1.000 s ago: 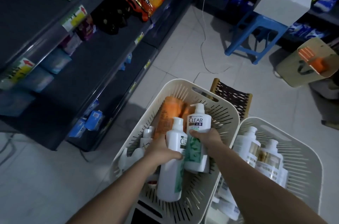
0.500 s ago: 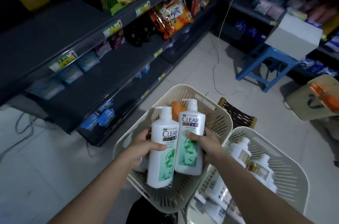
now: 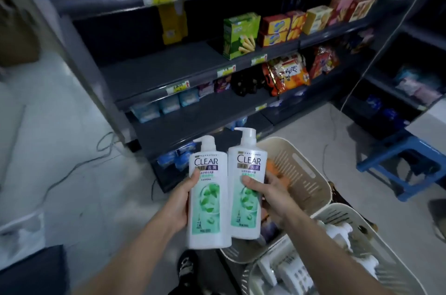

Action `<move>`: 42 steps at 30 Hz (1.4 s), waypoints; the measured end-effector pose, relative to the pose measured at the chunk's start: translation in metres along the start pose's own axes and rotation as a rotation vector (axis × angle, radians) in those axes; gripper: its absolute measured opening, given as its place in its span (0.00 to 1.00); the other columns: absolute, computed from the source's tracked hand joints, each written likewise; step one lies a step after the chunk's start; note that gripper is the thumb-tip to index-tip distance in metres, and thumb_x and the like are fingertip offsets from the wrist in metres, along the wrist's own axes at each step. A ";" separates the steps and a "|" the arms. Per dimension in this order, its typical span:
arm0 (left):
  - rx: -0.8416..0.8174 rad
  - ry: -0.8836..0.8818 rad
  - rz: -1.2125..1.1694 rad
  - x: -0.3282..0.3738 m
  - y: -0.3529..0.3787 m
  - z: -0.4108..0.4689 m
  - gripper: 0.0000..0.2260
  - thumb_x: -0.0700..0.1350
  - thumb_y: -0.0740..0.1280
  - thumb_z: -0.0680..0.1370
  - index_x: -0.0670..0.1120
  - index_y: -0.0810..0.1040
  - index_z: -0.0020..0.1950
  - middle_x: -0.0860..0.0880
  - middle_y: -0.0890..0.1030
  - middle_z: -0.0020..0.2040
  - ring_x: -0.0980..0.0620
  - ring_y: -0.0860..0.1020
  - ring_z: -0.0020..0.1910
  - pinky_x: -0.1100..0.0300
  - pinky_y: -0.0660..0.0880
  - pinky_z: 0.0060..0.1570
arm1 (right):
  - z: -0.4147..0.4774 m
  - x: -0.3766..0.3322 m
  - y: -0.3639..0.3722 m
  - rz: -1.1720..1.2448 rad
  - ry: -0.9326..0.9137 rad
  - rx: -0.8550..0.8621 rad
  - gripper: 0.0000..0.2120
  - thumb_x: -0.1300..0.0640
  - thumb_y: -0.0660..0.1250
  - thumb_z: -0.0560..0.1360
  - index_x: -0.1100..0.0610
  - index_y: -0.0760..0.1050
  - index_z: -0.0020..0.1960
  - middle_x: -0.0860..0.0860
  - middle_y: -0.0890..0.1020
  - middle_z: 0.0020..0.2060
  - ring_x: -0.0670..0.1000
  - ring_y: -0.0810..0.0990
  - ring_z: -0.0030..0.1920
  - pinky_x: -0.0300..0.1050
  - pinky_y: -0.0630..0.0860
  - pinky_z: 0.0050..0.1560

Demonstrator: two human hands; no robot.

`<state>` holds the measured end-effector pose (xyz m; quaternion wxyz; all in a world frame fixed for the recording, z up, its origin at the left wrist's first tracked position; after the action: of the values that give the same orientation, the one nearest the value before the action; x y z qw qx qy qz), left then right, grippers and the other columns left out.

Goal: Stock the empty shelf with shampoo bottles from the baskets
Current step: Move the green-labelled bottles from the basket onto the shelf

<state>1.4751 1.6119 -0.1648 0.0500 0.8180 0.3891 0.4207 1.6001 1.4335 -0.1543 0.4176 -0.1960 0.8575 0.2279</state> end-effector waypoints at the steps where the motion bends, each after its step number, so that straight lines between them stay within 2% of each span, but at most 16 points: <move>1: 0.020 0.018 0.002 0.002 -0.006 -0.010 0.25 0.58 0.69 0.68 0.42 0.79 0.57 0.39 0.84 0.51 0.41 0.84 0.45 0.48 0.79 0.46 | -0.001 -0.002 0.010 -0.017 -0.002 -0.041 0.26 0.60 0.78 0.68 0.60 0.74 0.63 0.58 0.86 0.50 0.58 0.87 0.47 0.48 0.82 0.40; 4: 0.077 0.104 0.014 0.009 -0.030 -0.041 0.28 0.53 0.74 0.64 0.39 0.78 0.59 0.38 0.84 0.50 0.41 0.84 0.44 0.49 0.80 0.42 | -0.002 -0.009 0.044 -0.093 -0.011 -0.158 0.34 0.56 0.82 0.62 0.61 0.73 0.64 0.59 0.86 0.51 0.61 0.86 0.50 0.55 0.82 0.48; 6: 0.125 0.181 0.020 0.015 -0.051 -0.067 0.23 0.47 0.75 0.67 0.37 0.78 0.57 0.37 0.84 0.48 0.40 0.84 0.42 0.49 0.81 0.40 | -0.005 -0.013 0.072 -0.148 -0.029 -0.234 0.28 0.58 0.79 0.65 0.60 0.75 0.62 0.58 0.86 0.50 0.60 0.86 0.50 0.55 0.82 0.49; 8: 0.137 0.237 0.058 0.021 -0.067 -0.087 0.21 0.45 0.78 0.67 0.37 0.79 0.56 0.34 0.83 0.49 0.37 0.84 0.45 0.45 0.80 0.44 | -0.007 -0.015 0.092 -0.185 -0.030 -0.278 0.24 0.60 0.77 0.68 0.59 0.75 0.61 0.56 0.87 0.50 0.58 0.86 0.49 0.52 0.82 0.47; 11: 0.226 0.336 0.084 0.030 -0.102 -0.125 0.31 0.45 0.82 0.55 0.36 0.79 0.54 0.33 0.83 0.49 0.35 0.83 0.45 0.47 0.80 0.42 | -0.011 -0.015 0.137 -0.227 -0.038 -0.377 0.22 0.62 0.76 0.68 0.60 0.76 0.60 0.55 0.87 0.49 0.57 0.87 0.47 0.45 0.81 0.40; 13: 0.327 0.391 0.089 0.033 -0.126 -0.149 0.36 0.45 0.83 0.50 0.34 0.78 0.54 0.33 0.83 0.49 0.36 0.84 0.44 0.49 0.80 0.40 | -0.014 -0.013 0.171 -0.258 -0.041 -0.442 0.22 0.63 0.77 0.68 0.61 0.76 0.60 0.55 0.87 0.49 0.57 0.87 0.47 0.45 0.82 0.40; 16: 0.441 0.479 0.040 0.038 -0.161 -0.189 0.33 0.42 0.81 0.52 0.35 0.78 0.55 0.34 0.83 0.51 0.35 0.83 0.47 0.45 0.80 0.47 | -0.021 -0.010 0.225 -0.329 -0.052 -0.552 0.23 0.64 0.77 0.67 0.61 0.76 0.60 0.55 0.87 0.49 0.55 0.87 0.47 0.44 0.81 0.40; 18: 0.472 0.542 0.012 0.043 -0.182 -0.217 0.36 0.43 0.83 0.51 0.35 0.78 0.56 0.35 0.83 0.52 0.34 0.82 0.49 0.43 0.80 0.49 | -0.027 -0.006 0.260 -0.378 -0.067 -0.629 0.24 0.65 0.78 0.66 0.60 0.76 0.60 0.54 0.87 0.50 0.55 0.87 0.47 0.44 0.81 0.40; 20: 0.490 0.602 -0.001 0.049 -0.201 -0.246 0.40 0.46 0.85 0.48 0.35 0.78 0.55 0.36 0.83 0.51 0.35 0.83 0.48 0.45 0.80 0.45 | -0.033 -0.002 0.297 -0.432 -0.089 -0.702 0.27 0.63 0.79 0.63 0.60 0.76 0.60 0.54 0.86 0.50 0.55 0.86 0.49 0.47 0.81 0.44; 23: 0.572 0.703 -0.045 0.061 -0.230 -0.290 0.40 0.48 0.85 0.45 0.36 0.78 0.53 0.37 0.84 0.49 0.37 0.83 0.46 0.48 0.81 0.40 | -0.044 0.006 0.352 -0.490 -0.118 -0.785 0.30 0.63 0.82 0.60 0.60 0.76 0.60 0.55 0.86 0.50 0.56 0.86 0.49 0.49 0.80 0.47; 25: 0.624 0.770 -0.032 0.070 -0.247 -0.319 0.38 0.49 0.85 0.48 0.36 0.79 0.53 0.37 0.84 0.50 0.36 0.83 0.48 0.45 0.81 0.44 | -0.052 0.011 0.390 -0.532 -0.142 -0.843 0.27 0.65 0.80 0.63 0.60 0.76 0.59 0.54 0.86 0.50 0.54 0.86 0.48 0.47 0.80 0.45; 28: 0.692 0.863 -0.073 0.079 -0.274 -0.360 0.25 0.41 0.80 0.57 0.37 0.79 0.51 0.42 0.86 0.44 0.44 0.85 0.40 0.53 0.81 0.34 | -0.064 0.017 0.444 -0.564 -0.170 -0.925 0.23 0.68 0.77 0.65 0.60 0.75 0.58 0.54 0.86 0.49 0.52 0.86 0.46 0.44 0.79 0.44; 32: 0.796 0.966 -0.064 0.093 -0.313 -0.407 0.38 0.46 0.84 0.48 0.37 0.78 0.55 0.41 0.85 0.47 0.44 0.85 0.43 0.56 0.80 0.37 | -0.083 0.023 0.513 -0.551 -0.210 -1.043 0.25 0.69 0.76 0.64 0.62 0.75 0.59 0.54 0.86 0.49 0.51 0.85 0.47 0.43 0.80 0.44; 35: 0.870 1.026 -0.086 0.099 -0.342 -0.435 0.38 0.44 0.83 0.48 0.37 0.78 0.56 0.40 0.85 0.49 0.42 0.84 0.46 0.52 0.81 0.41 | -0.097 0.027 0.560 -0.516 -0.226 -1.145 0.26 0.66 0.77 0.60 0.62 0.76 0.58 0.55 0.86 0.48 0.53 0.86 0.47 0.43 0.81 0.43; 38: 0.907 1.083 -0.132 0.103 -0.365 -0.460 0.33 0.39 0.80 0.51 0.37 0.78 0.54 0.39 0.85 0.48 0.42 0.84 0.44 0.51 0.81 0.41 | -0.104 0.032 0.602 -0.491 -0.241 -1.227 0.22 0.69 0.75 0.63 0.59 0.77 0.55 0.54 0.87 0.48 0.53 0.86 0.47 0.44 0.81 0.42; 42: 0.994 1.123 -0.146 0.109 -0.391 -0.485 0.22 0.33 0.75 0.59 0.39 0.78 0.52 0.42 0.85 0.45 0.45 0.84 0.42 0.55 0.80 0.37 | -0.112 0.037 0.654 -0.514 -0.256 -1.306 0.29 0.66 0.81 0.58 0.60 0.77 0.58 0.58 0.86 0.51 0.58 0.85 0.51 0.51 0.81 0.48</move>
<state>0.9273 1.8376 0.0571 -0.5034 0.3790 0.5532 0.5449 1.1647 1.9020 0.0257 0.3528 -0.5738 0.4166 0.6105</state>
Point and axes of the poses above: each hand's wrist, its own z-axis towards the middle knuckle, its own y-axis out of the palm, x = y × z, the point moved 1 cm from there along z, towards the middle knuckle
